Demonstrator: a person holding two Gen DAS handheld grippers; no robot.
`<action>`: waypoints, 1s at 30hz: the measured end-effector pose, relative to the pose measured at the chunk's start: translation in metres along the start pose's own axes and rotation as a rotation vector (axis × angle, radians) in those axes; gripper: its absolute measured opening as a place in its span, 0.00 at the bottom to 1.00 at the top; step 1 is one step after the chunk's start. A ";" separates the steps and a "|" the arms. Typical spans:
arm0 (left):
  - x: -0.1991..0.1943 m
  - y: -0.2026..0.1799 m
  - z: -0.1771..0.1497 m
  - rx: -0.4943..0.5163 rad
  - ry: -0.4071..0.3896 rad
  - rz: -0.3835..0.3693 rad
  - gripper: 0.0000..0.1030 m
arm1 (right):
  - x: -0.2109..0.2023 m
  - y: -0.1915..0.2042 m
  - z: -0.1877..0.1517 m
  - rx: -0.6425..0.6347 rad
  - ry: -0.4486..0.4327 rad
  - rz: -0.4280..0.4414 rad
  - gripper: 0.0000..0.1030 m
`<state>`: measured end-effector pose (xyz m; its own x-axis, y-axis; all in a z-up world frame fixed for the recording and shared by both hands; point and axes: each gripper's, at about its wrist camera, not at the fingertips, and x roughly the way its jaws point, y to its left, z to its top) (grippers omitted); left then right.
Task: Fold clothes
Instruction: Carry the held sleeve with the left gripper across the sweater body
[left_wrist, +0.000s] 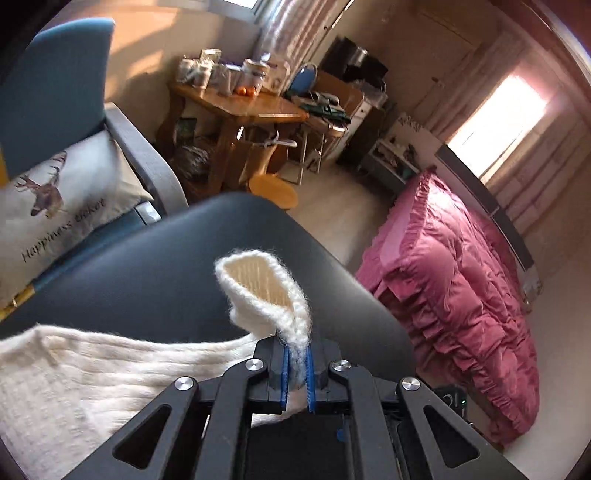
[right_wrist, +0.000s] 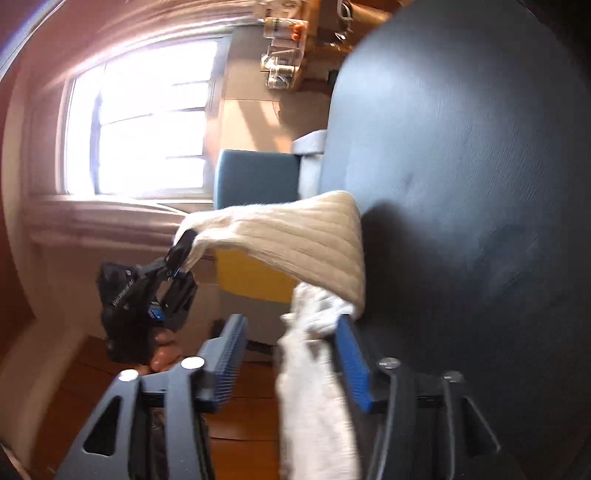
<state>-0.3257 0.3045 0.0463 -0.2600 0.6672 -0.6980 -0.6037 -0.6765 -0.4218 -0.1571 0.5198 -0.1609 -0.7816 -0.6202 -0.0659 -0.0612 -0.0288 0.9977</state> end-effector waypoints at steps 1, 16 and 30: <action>-0.016 0.008 0.006 -0.002 -0.022 0.016 0.07 | 0.009 -0.002 -0.003 0.045 0.004 0.044 0.78; -0.170 0.064 -0.001 -0.056 -0.283 0.013 0.07 | 0.148 -0.045 -0.053 0.518 -0.106 0.240 0.85; -0.248 0.095 -0.031 -0.060 -0.436 -0.095 0.07 | 0.215 -0.062 -0.054 0.660 -0.233 0.293 1.00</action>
<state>-0.2950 0.0649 0.1612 -0.5071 0.7873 -0.3507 -0.5987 -0.6145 -0.5138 -0.2874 0.3456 -0.2357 -0.9295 -0.3467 0.1255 -0.1327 0.6322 0.7633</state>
